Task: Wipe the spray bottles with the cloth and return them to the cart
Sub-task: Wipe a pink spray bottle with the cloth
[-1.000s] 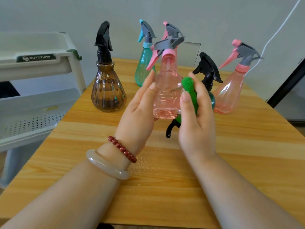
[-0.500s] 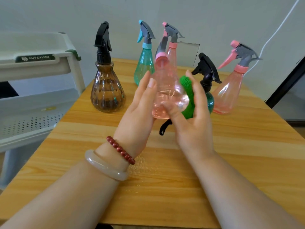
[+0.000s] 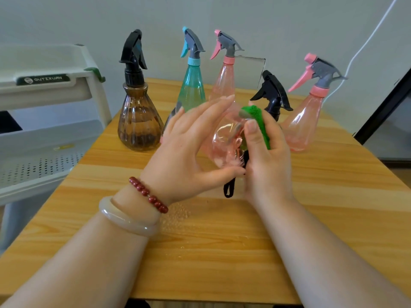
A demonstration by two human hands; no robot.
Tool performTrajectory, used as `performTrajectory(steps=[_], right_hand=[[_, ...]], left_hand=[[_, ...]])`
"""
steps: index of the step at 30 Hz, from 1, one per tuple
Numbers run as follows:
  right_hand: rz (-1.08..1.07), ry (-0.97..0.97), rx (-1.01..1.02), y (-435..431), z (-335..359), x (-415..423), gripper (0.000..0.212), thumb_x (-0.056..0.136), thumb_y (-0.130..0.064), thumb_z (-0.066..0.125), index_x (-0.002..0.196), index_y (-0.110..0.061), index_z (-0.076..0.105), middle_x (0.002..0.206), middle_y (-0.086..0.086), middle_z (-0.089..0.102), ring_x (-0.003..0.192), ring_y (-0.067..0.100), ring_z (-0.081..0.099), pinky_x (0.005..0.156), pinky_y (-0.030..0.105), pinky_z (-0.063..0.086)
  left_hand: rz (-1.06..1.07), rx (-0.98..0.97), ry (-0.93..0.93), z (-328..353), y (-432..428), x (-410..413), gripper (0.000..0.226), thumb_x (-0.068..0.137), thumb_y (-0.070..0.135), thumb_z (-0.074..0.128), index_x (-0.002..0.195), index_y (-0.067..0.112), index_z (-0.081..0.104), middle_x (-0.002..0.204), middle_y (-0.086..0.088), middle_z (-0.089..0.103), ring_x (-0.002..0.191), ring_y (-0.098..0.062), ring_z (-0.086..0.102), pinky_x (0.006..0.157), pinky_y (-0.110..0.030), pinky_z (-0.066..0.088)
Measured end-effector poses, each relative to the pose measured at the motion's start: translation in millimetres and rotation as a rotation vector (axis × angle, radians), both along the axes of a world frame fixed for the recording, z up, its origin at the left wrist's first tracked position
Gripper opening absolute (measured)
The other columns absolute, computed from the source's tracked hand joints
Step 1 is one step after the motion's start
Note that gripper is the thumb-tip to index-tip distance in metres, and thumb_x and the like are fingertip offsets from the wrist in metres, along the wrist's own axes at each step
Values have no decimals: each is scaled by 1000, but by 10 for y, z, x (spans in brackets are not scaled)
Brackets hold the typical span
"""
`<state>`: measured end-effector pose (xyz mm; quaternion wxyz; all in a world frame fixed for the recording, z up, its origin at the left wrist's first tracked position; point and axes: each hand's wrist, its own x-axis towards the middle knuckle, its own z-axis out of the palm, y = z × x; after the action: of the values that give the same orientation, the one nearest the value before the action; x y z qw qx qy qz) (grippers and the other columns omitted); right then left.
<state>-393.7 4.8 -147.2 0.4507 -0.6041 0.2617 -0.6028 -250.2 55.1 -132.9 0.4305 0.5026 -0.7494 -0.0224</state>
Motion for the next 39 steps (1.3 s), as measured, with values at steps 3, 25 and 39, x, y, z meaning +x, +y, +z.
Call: performTrajectory(steps=[3, 25, 39], right_hand=[[66, 31, 59, -31, -17, 6, 41, 91, -35, 61, 127, -14, 62, 110, -8, 72, 107, 11, 66, 91, 32, 52], [-31, 228, 10, -79, -6, -43, 22, 96, -28, 60, 118, -32, 64, 114, -17, 67, 110, -2, 61, 96, 24, 49], [-133, 584, 75, -72, -54, -33, 28, 97, -29, 59, 124, -34, 59, 112, -25, 57, 106, -5, 52, 88, 10, 40]], left_hand=[[12, 4, -86, -19, -41, 114, 92, 68, 87, 50, 143, 41, 26, 145, 6, 49, 133, -13, 43, 110, -43, 38], [293, 110, 80, -112, -54, 70, 56, 80, 74, 35, 104, 35, 68, 78, 23, 64, 77, 7, 62, 64, -23, 52], [376, 366, 1, -151, -96, 102, 45, 104, 42, 29, 100, 21, 68, 79, 2, 66, 76, -14, 60, 66, -35, 50]])
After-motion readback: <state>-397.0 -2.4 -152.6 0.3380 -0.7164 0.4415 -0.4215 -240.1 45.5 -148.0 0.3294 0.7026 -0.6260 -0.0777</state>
